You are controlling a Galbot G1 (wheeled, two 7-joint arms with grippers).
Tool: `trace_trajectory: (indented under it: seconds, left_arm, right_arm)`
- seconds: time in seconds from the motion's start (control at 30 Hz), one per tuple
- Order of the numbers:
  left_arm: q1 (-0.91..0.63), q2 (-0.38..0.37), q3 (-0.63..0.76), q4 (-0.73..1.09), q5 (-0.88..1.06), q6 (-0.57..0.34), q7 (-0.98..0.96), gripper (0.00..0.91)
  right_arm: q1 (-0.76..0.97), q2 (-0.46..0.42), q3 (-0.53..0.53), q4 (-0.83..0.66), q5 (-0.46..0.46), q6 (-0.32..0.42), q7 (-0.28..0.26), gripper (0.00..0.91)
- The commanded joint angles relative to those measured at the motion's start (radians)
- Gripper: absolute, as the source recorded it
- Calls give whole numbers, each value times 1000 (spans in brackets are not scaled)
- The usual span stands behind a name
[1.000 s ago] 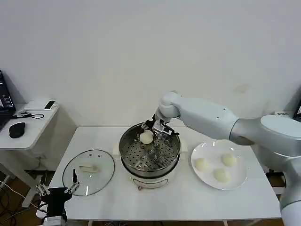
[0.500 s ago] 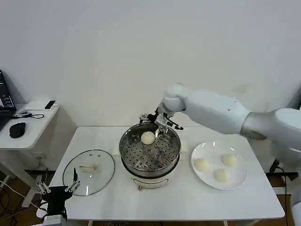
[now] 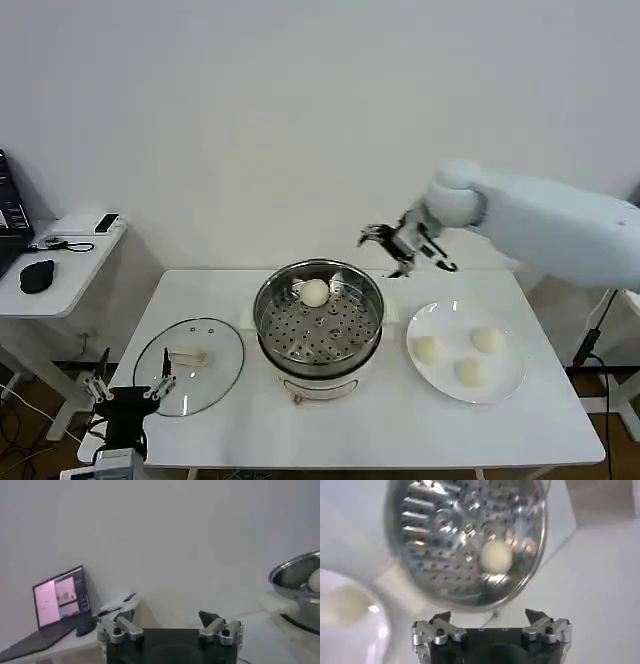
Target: Take steamed baozi put them in steamer then cover it.
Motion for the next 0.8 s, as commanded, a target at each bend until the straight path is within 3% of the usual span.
trace_trajectory:
  seconds: [0.03,0.13,0.4,0.8]
  left_arm:
    - [-20,14,-11,3,-23,15,2,907]
    - [-18,16,-15,5,-26,15,3,907]
    - [-7,11,-21,14,-23,13,2,907]
    - [-1,7,-29,12,-16,19,5,907]
  right_arm:
    - [2,-289,-41,155,15,-135,-6,907]
    - [-67,-335,-29,167,7,-194,-3,907]
    - [-265,-353,39,172,19,-275,17,907]
    - [-502,-264,184,61,-10,-312,31,907]
